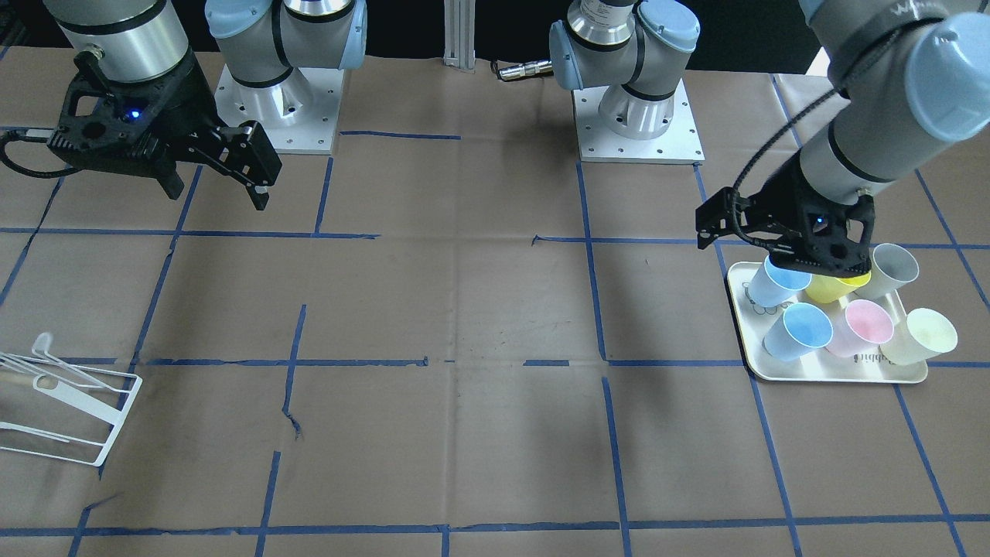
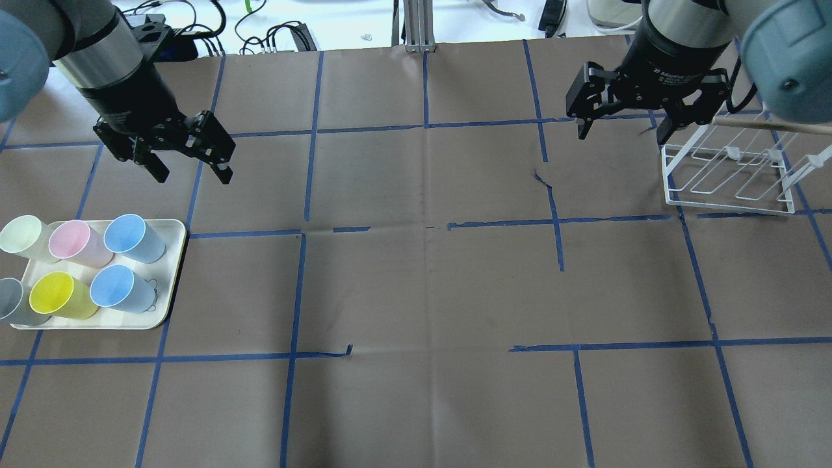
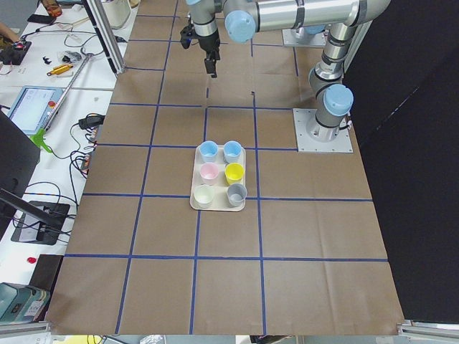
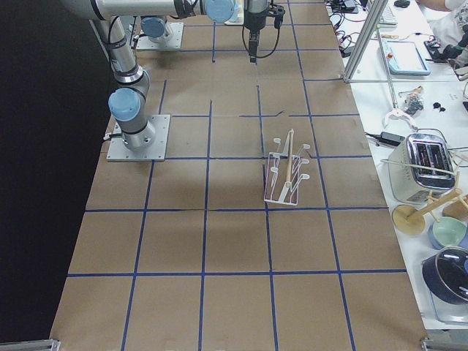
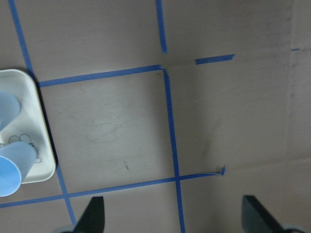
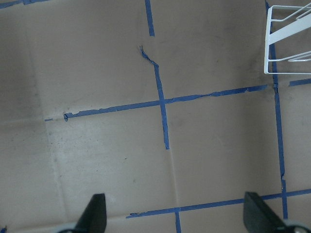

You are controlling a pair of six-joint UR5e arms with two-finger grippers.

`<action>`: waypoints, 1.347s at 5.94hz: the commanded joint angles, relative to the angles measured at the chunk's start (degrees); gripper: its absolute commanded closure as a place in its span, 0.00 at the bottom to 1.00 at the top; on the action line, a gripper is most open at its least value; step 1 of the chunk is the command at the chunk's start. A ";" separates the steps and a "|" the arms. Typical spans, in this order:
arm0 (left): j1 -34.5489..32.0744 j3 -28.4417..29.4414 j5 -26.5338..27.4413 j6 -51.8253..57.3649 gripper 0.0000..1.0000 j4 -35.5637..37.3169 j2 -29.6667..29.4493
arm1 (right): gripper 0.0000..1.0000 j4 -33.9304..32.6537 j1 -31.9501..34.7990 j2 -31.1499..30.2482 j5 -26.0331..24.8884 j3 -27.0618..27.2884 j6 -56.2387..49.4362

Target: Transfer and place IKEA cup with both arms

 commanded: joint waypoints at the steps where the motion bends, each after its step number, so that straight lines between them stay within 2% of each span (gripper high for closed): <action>1: -4.02 0.29 -0.21 -1.35 0.02 -0.18 3.68 | 0.00 0.00 0.00 0.00 0.05 0.00 -0.02; 3: -3.41 -1.38 0.49 -1.62 0.02 7.78 4.05 | 0.00 0.00 0.00 0.00 0.05 0.00 -0.02; 4: -3.41 -1.64 0.49 -3.79 0.02 7.82 4.92 | 0.00 0.00 0.00 0.00 0.05 0.00 -0.02; 5: -3.41 -1.64 0.58 -10.34 0.02 7.91 5.28 | 0.00 0.00 0.00 0.00 0.05 0.00 -0.02; 8: -3.41 -1.56 0.41 -13.46 0.02 7.91 5.37 | 0.00 0.00 0.00 0.00 0.05 0.00 -0.02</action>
